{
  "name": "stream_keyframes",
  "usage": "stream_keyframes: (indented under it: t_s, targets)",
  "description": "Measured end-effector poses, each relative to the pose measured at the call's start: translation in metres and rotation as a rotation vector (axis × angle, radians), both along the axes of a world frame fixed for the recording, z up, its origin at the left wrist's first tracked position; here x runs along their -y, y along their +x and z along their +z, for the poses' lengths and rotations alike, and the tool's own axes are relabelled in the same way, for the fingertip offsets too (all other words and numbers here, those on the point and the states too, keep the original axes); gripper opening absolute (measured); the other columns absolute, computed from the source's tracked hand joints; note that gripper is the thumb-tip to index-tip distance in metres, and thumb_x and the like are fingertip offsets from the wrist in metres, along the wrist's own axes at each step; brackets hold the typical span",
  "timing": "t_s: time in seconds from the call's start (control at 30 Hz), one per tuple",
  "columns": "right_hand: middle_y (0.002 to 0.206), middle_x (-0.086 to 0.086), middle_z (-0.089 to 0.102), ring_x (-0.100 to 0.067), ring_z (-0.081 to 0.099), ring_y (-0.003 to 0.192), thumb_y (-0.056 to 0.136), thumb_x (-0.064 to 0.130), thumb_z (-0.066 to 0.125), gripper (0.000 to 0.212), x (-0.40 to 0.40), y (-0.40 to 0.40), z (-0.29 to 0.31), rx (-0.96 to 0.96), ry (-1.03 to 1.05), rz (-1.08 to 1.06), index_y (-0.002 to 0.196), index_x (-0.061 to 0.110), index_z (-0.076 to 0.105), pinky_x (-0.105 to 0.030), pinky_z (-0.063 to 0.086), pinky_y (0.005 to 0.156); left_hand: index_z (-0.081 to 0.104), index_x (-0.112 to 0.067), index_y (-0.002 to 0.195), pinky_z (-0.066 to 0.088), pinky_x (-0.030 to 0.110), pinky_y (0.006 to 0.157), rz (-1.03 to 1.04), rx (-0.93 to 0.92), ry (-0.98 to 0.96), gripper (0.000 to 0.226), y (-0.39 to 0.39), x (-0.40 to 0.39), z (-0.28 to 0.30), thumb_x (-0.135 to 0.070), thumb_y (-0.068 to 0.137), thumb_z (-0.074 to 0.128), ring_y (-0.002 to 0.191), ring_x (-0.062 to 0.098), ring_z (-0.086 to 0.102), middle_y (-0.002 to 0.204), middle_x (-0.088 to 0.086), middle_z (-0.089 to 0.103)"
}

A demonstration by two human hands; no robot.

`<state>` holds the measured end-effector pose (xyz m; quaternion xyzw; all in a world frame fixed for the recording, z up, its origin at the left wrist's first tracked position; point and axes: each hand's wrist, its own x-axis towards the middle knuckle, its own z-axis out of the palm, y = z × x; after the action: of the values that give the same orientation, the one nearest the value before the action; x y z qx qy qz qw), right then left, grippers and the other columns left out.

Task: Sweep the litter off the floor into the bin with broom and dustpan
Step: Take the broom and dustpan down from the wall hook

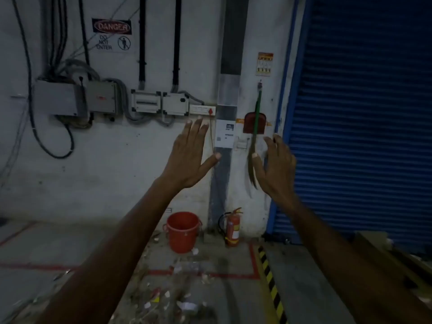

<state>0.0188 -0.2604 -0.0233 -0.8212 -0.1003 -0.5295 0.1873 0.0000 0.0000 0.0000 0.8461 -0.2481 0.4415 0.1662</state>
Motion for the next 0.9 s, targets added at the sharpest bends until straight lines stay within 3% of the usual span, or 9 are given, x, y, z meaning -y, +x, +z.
stream_keyframes:
  t_s: [0.33,0.47,0.6,0.67,0.8,0.9]
  targets:
    - [0.157,-0.008,0.032,-0.027,0.033,0.141,0.099,0.057,0.033,0.061,0.016,0.190,0.016,-0.095,0.019,-0.065,0.149,0.023,0.034,-0.054,0.031,0.112,0.016,-0.003,0.160,-0.002,0.036,0.121,-0.074,0.052,-0.047,0.085,0.195,0.027,0.013,-0.059,0.099,0.039,0.155,0.031,0.006,0.168,0.018,0.011]
    - [0.137,-0.009,0.050,-0.024,0.051,0.119,0.099,0.046,0.044,0.050,0.027,0.254,0.020,-0.001,0.061,0.017,0.139,0.016,0.046,-0.048,0.047,0.096,0.027,-0.002,0.157,0.009,0.037,0.119,-0.149,0.040,-0.067,0.081,0.272,0.044,0.016,-0.056,0.099,0.045,0.151,0.033,0.021,0.163,0.020,0.027]
    - [0.128,-0.007,0.052,-0.020,0.053,0.110,0.100,0.035,0.052,0.040,0.055,0.305,0.019,0.045,0.111,0.054,0.135,0.015,0.049,-0.040,0.050,0.088,0.040,-0.001,0.148,0.037,0.044,0.111,-0.286,0.010,-0.088,0.073,0.335,0.077,0.013,-0.055,0.099,0.045,0.132,0.031,0.045,0.144,0.019,0.051]
    - [0.128,-0.008,0.052,-0.021,0.052,0.113,0.101,0.037,0.050,0.043,0.077,0.335,0.022,0.052,0.141,0.072,0.136,0.014,0.049,-0.039,0.049,0.091,0.039,-0.001,0.148,0.037,0.045,0.113,-0.349,0.003,-0.117,0.072,0.365,0.097,0.013,-0.053,0.099,0.047,0.133,0.028,0.045,0.145,0.018,0.050]
    - [0.132,-0.009,0.051,-0.021,0.050,0.118,0.100,0.045,0.044,0.051,0.120,0.403,0.020,0.085,0.154,0.100,0.140,0.013,0.047,-0.039,0.045,0.099,0.038,-0.003,0.149,0.028,0.032,0.115,-0.398,0.078,-0.179,0.068,0.423,0.140,0.008,-0.048,0.099,0.049,0.131,0.004,0.034,0.145,0.016,0.050]
    - [0.141,-0.009,0.048,-0.024,0.048,0.124,0.100,0.049,0.043,0.056,0.149,0.465,0.021,0.070,0.132,0.099,0.144,0.015,0.042,-0.046,0.043,0.103,0.037,-0.003,0.149,0.027,0.031,0.115,-0.377,0.099,-0.154,0.067,0.477,0.170,0.003,-0.046,0.100,0.050,0.132,0.006,0.033,0.147,0.017,0.048]
